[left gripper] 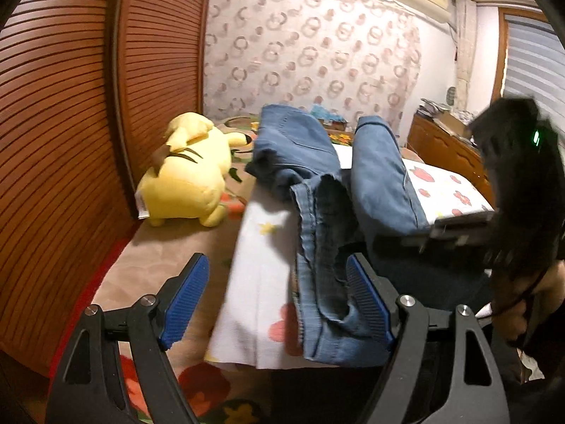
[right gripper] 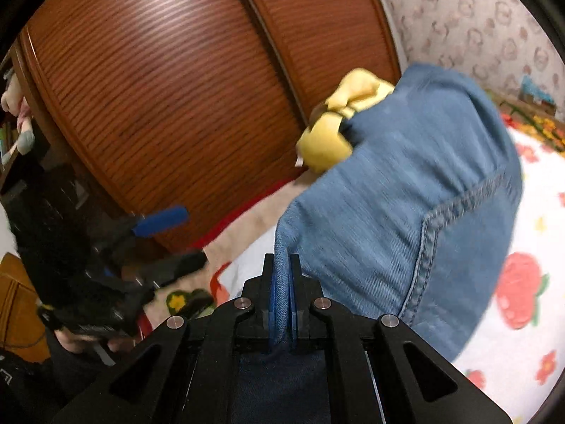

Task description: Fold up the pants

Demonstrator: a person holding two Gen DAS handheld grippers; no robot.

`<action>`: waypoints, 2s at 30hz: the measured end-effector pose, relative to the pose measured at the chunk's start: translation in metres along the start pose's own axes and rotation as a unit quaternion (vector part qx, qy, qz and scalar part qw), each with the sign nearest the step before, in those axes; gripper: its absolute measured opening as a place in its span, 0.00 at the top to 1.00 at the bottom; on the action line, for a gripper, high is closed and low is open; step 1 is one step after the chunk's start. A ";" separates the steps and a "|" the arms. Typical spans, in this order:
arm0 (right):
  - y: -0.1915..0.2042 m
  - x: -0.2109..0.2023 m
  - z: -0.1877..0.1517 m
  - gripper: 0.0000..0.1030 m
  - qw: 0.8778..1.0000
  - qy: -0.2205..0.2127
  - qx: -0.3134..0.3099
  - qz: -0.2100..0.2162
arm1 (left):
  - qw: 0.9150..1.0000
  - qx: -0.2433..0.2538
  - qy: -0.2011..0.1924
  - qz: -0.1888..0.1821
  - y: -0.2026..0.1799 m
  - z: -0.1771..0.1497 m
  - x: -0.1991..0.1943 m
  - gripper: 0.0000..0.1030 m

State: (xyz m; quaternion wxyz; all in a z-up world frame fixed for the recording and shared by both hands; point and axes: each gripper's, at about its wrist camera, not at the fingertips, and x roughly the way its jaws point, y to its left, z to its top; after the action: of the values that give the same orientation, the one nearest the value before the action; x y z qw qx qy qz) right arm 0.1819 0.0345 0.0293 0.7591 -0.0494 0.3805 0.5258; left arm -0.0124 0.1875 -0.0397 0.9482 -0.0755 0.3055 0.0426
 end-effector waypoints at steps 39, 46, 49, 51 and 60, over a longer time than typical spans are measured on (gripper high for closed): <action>-0.088 -0.034 0.015 0.43 0.989 -0.045 0.014 -0.138 | 0.995 0.015 0.058 -0.083 -0.042 -0.024 0.040 0.87; -0.109 0.004 0.011 0.37 0.992 0.000 0.038 -0.121 | 0.996 -0.007 0.063 -0.064 -0.027 -0.027 0.046 0.51; -0.118 0.010 0.009 0.35 0.994 0.002 0.051 -0.101 | 0.994 -0.021 0.072 -0.076 -0.020 -0.031 0.050 0.49; -0.122 0.012 0.008 0.33 0.994 0.005 0.058 -0.095 | 0.993 -0.030 0.074 -0.085 -0.017 -0.034 0.052 0.49; -0.146 0.025 0.004 0.32 0.994 0.010 0.100 -0.041 | 0.986 -0.069 0.087 -0.128 -0.004 -0.040 0.065 0.47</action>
State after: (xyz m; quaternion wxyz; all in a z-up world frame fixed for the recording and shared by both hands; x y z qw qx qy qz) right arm 0.3102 -0.0096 -0.0311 0.7776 0.0057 0.4360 0.4531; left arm 0.0179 0.1789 -0.1089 0.9082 -0.1827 0.3708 -0.0651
